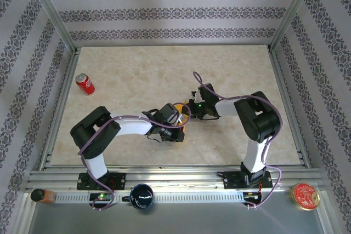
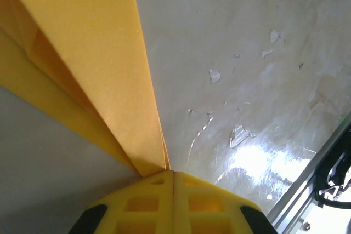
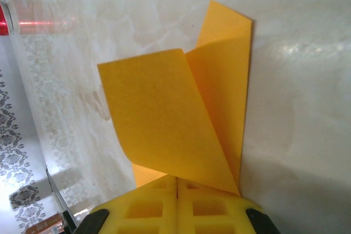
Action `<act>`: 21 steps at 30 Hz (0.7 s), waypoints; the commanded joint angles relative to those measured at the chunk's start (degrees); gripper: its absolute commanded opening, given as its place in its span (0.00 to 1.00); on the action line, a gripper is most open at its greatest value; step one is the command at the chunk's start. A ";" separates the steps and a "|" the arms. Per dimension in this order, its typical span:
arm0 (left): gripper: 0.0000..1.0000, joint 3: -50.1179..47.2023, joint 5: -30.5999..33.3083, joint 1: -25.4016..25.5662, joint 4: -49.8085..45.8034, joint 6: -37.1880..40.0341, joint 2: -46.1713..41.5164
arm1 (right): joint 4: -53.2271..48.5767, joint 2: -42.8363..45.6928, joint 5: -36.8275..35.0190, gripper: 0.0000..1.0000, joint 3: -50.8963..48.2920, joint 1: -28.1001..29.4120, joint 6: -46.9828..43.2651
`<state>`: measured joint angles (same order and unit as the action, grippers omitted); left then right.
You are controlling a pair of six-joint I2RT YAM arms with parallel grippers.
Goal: Fold a paper plane with a square sheet of paper (pick it up from the middle)
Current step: Fold the wing for the fifth time at the center of the table.
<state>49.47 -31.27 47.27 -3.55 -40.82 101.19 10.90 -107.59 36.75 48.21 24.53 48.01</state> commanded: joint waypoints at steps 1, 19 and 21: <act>0.00 -2.31 -3.11 1.34 -0.81 -1.93 -3.68 | -6.91 -2.08 -5.03 0.06 -2.48 0.25 -0.67; 0.01 -1.35 -0.90 -6.76 18.50 -12.27 -2.71 | -3.56 3.62 -6.78 0.06 -6.15 1.48 6.32; 0.01 -0.63 -1.08 -6.75 19.65 -12.77 -0.96 | -3.29 3.53 -6.61 0.06 -6.22 1.48 6.48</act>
<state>46.46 -31.31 40.49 11.09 -51.90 98.85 11.55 -103.61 33.23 43.97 25.39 53.34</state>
